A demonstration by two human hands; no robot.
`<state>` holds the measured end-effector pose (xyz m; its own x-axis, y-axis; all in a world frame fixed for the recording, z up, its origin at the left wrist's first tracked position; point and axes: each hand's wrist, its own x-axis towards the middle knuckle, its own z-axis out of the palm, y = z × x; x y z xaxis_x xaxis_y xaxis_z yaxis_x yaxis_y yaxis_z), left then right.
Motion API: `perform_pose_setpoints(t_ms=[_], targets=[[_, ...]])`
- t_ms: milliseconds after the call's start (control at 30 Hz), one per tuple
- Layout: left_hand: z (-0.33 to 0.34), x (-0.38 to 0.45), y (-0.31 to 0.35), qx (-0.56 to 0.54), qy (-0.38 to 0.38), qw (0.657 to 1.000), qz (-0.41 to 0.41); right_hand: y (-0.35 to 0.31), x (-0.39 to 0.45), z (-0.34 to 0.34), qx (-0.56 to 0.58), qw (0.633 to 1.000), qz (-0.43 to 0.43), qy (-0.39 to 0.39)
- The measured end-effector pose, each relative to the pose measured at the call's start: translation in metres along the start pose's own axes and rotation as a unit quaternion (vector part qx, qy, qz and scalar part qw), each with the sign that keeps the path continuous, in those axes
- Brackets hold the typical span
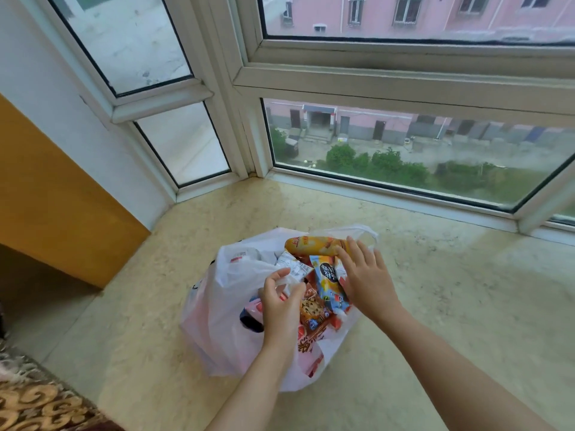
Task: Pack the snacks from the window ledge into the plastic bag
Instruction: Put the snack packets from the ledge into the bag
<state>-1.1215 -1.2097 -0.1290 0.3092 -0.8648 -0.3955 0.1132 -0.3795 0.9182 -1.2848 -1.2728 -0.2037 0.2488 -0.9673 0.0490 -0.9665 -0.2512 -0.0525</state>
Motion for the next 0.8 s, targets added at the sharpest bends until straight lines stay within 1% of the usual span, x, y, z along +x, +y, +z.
perform_pose_setpoints(t_ms=[67, 133, 267, 433, 533, 567, 667, 733, 800], targets=[[0.007, 0.004, -0.007, 0.016, 0.0, 1.0, -0.012, 0.011, 0.007, 0.006, -0.017, 1.0, 0.003, -0.023], [0.015, 0.01, -0.011, 0.039, 0.003, 0.999, -0.008, 0.021, 0.018, 0.014, -0.032, 0.999, 0.01, -0.03], [0.028, 0.021, -0.011, 0.04, -0.01, 0.999, -0.01, 0.038, 0.042, 0.026, -0.06, 0.998, 0.026, -0.024], [0.024, 0.03, -0.013, 0.079, 0.024, 0.997, 0.001, 0.048, 0.064, 0.028, -0.116, 0.992, 0.04, -0.003], [0.014, 0.032, -0.012, 0.129, 0.021, 0.99, 0.048, 0.048, 0.064, 0.031, -0.121, 0.989, 0.05, -0.068], [0.011, 0.031, -0.01, 0.142, 0.018, 0.988, 0.061, 0.047, 0.063, 0.032, -0.119, 0.988, 0.058, -0.075], [0.0, 0.026, -0.008, 0.19, 0.03, 0.978, 0.08, 0.043, 0.061, 0.032, -0.062, 0.995, 0.066, -0.039], [-0.009, 0.019, -0.003, 0.214, 0.03, 0.972, 0.092, 0.035, 0.059, 0.028, -0.044, 0.998, 0.045, -0.011], [-0.018, 0.012, 0.002, 0.219, 0.025, 0.969, 0.11, 0.024, 0.058, 0.015, -0.019, 0.999, 0.02, 0.037]])
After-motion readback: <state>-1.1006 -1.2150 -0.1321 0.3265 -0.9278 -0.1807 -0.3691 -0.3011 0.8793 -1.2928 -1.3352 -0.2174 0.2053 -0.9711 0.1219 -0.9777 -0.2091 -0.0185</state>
